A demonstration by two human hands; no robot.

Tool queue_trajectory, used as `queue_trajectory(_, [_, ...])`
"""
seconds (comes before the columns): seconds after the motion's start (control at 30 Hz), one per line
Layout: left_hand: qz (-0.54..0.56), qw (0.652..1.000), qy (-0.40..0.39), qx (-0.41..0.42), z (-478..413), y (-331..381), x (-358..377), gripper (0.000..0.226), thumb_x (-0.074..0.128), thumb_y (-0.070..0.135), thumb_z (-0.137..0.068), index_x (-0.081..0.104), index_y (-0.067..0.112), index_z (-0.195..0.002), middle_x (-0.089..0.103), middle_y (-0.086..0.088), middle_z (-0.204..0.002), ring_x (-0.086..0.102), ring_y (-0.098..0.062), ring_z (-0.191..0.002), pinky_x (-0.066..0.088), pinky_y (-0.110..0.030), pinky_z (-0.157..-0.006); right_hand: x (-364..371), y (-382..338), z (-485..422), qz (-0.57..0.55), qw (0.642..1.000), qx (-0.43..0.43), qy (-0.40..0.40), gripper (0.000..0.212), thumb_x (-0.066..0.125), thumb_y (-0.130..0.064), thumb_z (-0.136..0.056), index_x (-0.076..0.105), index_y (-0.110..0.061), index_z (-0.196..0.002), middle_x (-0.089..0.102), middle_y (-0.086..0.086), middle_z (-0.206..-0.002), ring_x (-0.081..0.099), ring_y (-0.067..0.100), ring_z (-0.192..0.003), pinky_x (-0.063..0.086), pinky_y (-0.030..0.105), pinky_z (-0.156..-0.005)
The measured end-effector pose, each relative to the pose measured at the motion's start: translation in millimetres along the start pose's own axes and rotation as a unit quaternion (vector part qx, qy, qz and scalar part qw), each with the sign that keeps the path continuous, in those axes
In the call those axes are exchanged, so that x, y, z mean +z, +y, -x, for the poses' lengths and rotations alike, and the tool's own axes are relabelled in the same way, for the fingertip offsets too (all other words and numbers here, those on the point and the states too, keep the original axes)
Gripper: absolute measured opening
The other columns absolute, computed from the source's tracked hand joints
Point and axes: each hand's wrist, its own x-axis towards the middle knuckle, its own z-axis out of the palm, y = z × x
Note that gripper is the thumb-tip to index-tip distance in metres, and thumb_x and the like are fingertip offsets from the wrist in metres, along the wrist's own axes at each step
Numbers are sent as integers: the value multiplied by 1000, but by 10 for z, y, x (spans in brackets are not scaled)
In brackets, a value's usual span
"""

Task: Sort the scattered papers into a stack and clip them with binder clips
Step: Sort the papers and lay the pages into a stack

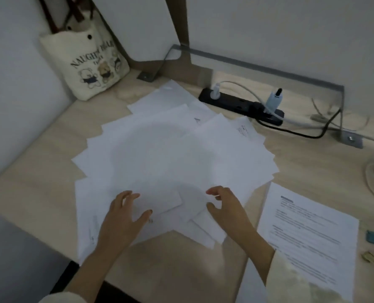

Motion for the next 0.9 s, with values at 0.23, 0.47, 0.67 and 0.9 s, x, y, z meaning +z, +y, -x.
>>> queue_trajectory(0.23, [-178, 977, -50, 104, -68, -513, 40, 85, 12, 68, -87, 53, 3, -122, 56, -20, -130, 56, -36, -118, 60, -38, -70, 532, -347, -148, 73, 994, -50, -67, 39, 50, -15, -90, 45, -16, -129, 42, 3, -136, 41, 18, -123, 32, 18, -95])
queue_trajectory(0.47, [-149, 960, 18, 238, -146, -614, 8, 40, 47, 15, -75, 50, 8, -114, 69, -15, -111, 70, -26, -96, 56, -25, -50, 549, -336, -193, -3, 1000, 14, -27, 33, 49, -6, -90, 52, -9, -122, 54, 7, -124, 52, 18, -111, 34, 14, -87])
queue_trajectory(0.67, [423, 903, 31, -68, -153, -295, -590, 32, 45, 6, -94, 63, 30, -107, 70, 28, -86, 64, 8, -82, 48, -7, -69, 460, -334, -201, 4, 996, 75, 49, 33, 53, -11, -90, 51, -12, -123, 54, 8, -125, 52, 19, -110, 37, 19, -92])
queue_trajectory(0.9, [754, 630, 34, -183, -250, -306, -917, 38, 43, 6, -89, 78, 18, -78, 74, 0, -90, 69, -15, -83, 58, -26, -69, 620, -435, -164, 88, 992, 48, 72, 56, 64, -34, -83, 44, -18, -132, 40, 5, -139, 42, 22, -126, 38, 28, -99])
